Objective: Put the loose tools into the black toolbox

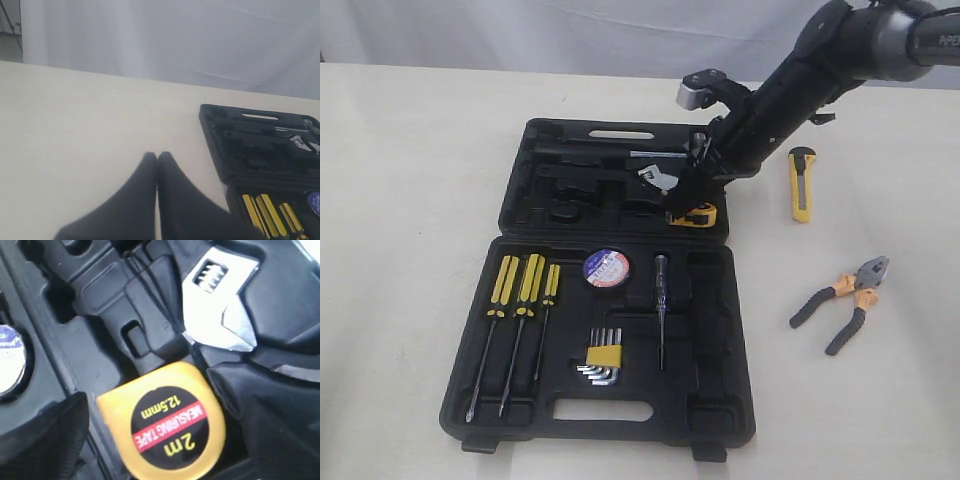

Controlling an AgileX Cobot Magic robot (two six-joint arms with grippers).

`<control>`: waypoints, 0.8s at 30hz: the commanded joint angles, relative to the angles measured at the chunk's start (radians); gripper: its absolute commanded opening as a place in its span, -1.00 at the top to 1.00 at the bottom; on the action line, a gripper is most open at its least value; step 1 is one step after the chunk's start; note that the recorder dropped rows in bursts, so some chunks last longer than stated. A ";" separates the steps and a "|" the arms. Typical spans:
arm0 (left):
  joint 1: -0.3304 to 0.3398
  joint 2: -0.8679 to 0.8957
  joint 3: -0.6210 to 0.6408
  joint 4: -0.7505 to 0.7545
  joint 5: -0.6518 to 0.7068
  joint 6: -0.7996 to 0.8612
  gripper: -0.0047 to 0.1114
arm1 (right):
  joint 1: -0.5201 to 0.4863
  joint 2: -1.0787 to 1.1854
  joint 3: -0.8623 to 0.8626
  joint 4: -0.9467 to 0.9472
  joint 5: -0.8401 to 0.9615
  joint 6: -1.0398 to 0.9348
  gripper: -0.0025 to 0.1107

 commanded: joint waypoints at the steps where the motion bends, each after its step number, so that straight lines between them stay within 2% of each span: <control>1: -0.006 0.004 -0.005 0.005 0.001 0.000 0.92 | 0.006 0.006 -0.002 -0.044 0.066 -0.006 -0.44; 6: -0.006 0.004 -0.005 0.005 0.001 0.000 0.92 | 0.013 0.006 -0.002 -0.086 0.145 0.010 -0.42; 13: -0.006 0.004 -0.005 0.005 0.001 0.000 0.92 | 0.055 0.007 -0.002 -0.115 0.084 0.035 -0.02; 19: -0.006 0.004 -0.005 0.005 0.001 0.000 0.92 | 0.064 0.007 -0.002 -0.115 0.041 0.057 0.47; 23: -0.006 0.004 -0.005 0.005 0.001 0.000 0.92 | 0.064 -0.015 -0.002 -0.115 0.039 0.059 0.92; 24: -0.006 0.004 -0.005 0.005 0.001 0.000 0.92 | 0.064 -0.026 -0.002 -0.115 0.039 0.062 0.96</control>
